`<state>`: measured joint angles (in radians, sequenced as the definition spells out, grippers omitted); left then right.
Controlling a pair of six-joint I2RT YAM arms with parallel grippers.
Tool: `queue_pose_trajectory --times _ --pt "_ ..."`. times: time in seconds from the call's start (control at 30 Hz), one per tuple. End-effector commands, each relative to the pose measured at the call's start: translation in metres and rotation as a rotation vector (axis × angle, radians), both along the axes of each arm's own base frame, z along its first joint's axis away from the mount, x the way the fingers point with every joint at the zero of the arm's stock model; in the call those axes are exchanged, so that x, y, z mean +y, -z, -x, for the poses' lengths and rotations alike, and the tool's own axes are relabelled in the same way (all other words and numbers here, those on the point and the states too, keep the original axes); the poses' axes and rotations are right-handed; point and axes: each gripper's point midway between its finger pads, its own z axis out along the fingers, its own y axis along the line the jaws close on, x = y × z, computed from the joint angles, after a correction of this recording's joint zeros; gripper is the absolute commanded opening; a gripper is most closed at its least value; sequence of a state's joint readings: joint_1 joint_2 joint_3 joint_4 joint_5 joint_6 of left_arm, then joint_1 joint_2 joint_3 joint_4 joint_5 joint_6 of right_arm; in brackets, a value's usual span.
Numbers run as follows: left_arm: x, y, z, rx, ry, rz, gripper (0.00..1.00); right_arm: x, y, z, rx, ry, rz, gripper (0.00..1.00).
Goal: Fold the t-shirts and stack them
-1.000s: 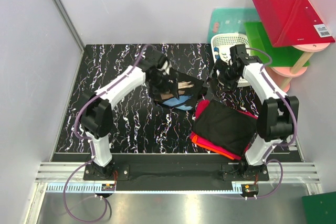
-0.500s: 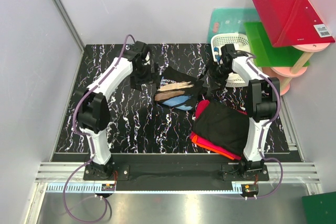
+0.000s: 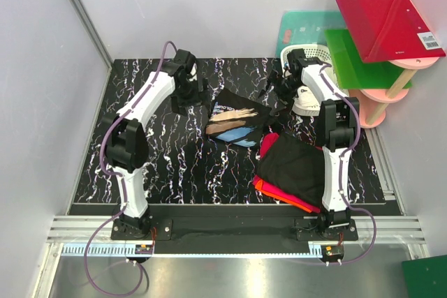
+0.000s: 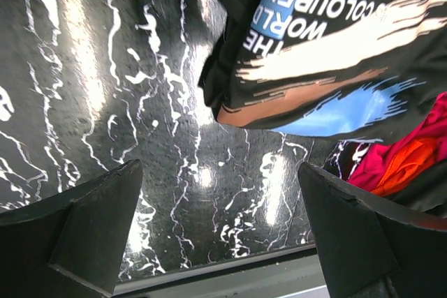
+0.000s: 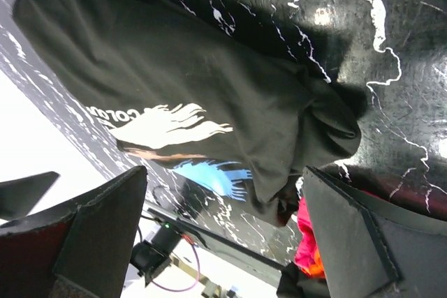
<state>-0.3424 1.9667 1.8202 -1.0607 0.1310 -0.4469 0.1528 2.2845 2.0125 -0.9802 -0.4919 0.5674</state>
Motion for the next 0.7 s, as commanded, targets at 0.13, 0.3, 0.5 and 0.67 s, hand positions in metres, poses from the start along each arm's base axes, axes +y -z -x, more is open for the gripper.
queue_pose_trajectory --times 0.13,0.3,0.5,0.67 --pt "0.004 0.022 -0.015 0.023 0.016 -0.017 0.99 -0.017 -0.038 0.020 -0.039 -0.056 0.088 1.00" --pt "-0.024 0.044 -0.022 0.037 0.037 0.130 0.99 -0.020 -0.054 0.037 -0.055 -0.058 0.081 1.00" --pt "-0.042 0.048 -0.037 0.035 0.057 0.214 0.99 -0.028 -0.039 0.056 0.015 -0.039 0.089 1.00" --pt "-0.042 0.048 -0.035 0.038 0.072 0.221 0.99 -0.034 -0.010 0.063 0.090 -0.011 0.090 1.00"
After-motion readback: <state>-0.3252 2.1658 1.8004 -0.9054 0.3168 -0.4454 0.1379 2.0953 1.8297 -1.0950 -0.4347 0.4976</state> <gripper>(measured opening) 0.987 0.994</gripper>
